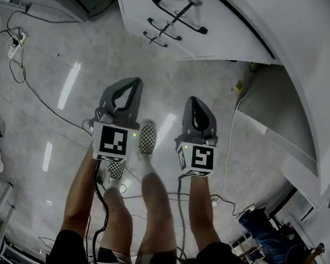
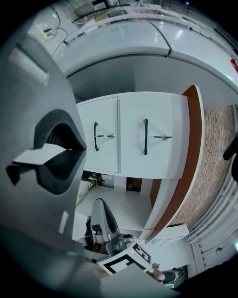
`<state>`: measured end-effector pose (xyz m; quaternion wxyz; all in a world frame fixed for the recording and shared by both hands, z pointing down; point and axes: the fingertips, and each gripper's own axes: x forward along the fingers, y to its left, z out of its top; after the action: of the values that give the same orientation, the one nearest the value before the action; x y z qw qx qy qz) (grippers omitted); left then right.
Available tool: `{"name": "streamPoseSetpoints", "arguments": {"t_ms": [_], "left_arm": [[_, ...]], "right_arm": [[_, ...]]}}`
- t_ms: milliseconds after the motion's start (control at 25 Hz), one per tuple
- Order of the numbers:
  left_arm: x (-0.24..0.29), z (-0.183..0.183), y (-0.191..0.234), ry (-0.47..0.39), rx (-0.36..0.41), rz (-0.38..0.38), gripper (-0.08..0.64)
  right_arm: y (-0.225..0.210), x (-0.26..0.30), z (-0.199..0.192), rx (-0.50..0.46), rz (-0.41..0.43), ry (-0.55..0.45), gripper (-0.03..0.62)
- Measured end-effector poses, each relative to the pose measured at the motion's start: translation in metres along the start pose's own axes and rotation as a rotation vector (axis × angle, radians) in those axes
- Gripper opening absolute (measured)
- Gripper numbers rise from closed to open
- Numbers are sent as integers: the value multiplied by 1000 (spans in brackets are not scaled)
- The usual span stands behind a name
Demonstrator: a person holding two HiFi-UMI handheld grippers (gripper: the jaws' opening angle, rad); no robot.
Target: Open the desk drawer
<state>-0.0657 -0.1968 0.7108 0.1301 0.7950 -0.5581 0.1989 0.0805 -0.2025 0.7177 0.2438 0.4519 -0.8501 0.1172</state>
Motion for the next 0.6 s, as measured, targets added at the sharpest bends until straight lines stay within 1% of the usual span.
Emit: {"name": "streamPoseSetpoints", "arguments": {"t_ms": [160, 360, 400, 440, 480, 600], "left_arm": [[9, -5, -1, 17, 81, 8, 9], [28, 11, -2, 24, 198, 18, 9], [33, 14, -2, 25, 225, 17, 26], [39, 15, -2, 29, 252, 12, 90], [46, 16, -2, 36, 280, 4, 179], [65, 15, 1, 61, 393, -2, 244]], "right_arm": [[-3, 0, 2, -4, -4, -9, 6], [-10, -7, 2, -16, -9, 0, 6], [-11, -9, 2, -20, -10, 1, 6], [-13, -11, 2, -23, -11, 3, 6], [-16, -12, 3, -26, -13, 3, 6], [-23, -14, 3, -35, -23, 1, 6]]}}
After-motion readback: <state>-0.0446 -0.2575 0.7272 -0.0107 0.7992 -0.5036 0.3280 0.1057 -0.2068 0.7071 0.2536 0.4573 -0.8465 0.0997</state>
